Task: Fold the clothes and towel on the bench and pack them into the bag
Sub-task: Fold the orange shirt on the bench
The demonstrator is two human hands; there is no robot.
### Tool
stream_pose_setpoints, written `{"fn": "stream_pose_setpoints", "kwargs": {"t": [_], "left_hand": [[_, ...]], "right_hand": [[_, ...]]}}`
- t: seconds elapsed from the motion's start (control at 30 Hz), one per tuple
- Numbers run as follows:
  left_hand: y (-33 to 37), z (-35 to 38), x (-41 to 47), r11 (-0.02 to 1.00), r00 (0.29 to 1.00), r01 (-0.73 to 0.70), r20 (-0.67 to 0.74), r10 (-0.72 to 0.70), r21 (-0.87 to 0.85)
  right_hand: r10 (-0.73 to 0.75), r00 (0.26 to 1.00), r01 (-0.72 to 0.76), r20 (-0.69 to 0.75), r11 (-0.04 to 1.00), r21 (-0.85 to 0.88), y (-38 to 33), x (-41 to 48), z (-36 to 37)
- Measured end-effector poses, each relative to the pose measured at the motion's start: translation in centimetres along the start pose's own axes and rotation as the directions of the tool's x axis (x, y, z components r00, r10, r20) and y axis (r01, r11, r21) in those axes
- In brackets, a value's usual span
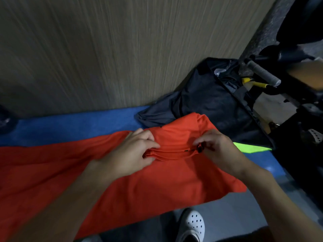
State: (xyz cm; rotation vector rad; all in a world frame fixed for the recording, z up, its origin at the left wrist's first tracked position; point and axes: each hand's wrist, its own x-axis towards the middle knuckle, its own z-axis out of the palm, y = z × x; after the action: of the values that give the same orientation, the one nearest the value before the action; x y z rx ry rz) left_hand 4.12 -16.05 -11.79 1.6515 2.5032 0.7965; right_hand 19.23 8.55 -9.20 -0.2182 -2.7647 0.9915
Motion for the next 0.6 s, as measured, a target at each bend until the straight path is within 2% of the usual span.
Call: {"fn": "stream_pose_setpoints", "kwargs": {"t": [0.07, 0.13, 0.2, 0.27, 0.33, 0.43, 0.53, 0.6], "left_hand": [[0.4, 0.0, -0.4, 0.999, 0.999, 0.032, -0.002, -0.032, -0.007], [0.7, -0.1, -0.5, 0.999, 0.994, 0.042, -0.096, -0.043, -0.012], [0.8, 0.0, -0.7, 0.995, 0.988, 0.073, -0.139, -0.063, 0.065], [0.5, 0.5, -1.1, 0.984, 0.993, 0.114, -0.05, -0.108, 0.135], [0.0, 1.3, -1.5, 0.978, 0.99, 0.124, 0.046, -0.133, 0.169], [-0.5, 2.3, -1.9, 0.962, 0.986, 0.116, 0.086, -0.141, 0.247], [-0.5, 2.7, -1.9, 0.941, 0.983, 0.139, 0.069, -0.168, 0.309], [-0.7, 2.8, -2.0, 0.93, 0.977, 0.176, 0.057, -0.205, 0.321]], "right_hand": [[0.028, 1.0, -0.027, 0.002, 0.999, -0.042, 0.3, -0.5, 0.5], [0.052, 0.999, -0.052, -0.004, 0.994, -0.094, 0.2, -0.7, 0.9], [0.04, 0.997, -0.05, -0.072, 0.989, -0.137, -0.3, -0.7, 1.2], [-0.032, 0.985, -0.01, -0.171, 0.971, -0.241, -1.0, -0.4, 1.7], [-0.12, 0.971, 0.026, -0.207, 0.912, -0.41, -1.8, 0.1, 2.4], [-0.173, 0.977, 0.059, -0.127, 0.787, -0.614, -2.1, 0.8, 4.1], [-0.088, 0.996, 0.037, -0.031, 0.685, -0.728, -0.5, 1.0, 5.9], [-0.024, 0.999, -0.002, -0.024, 0.667, -0.745, 0.7, 1.2, 6.2]]}}
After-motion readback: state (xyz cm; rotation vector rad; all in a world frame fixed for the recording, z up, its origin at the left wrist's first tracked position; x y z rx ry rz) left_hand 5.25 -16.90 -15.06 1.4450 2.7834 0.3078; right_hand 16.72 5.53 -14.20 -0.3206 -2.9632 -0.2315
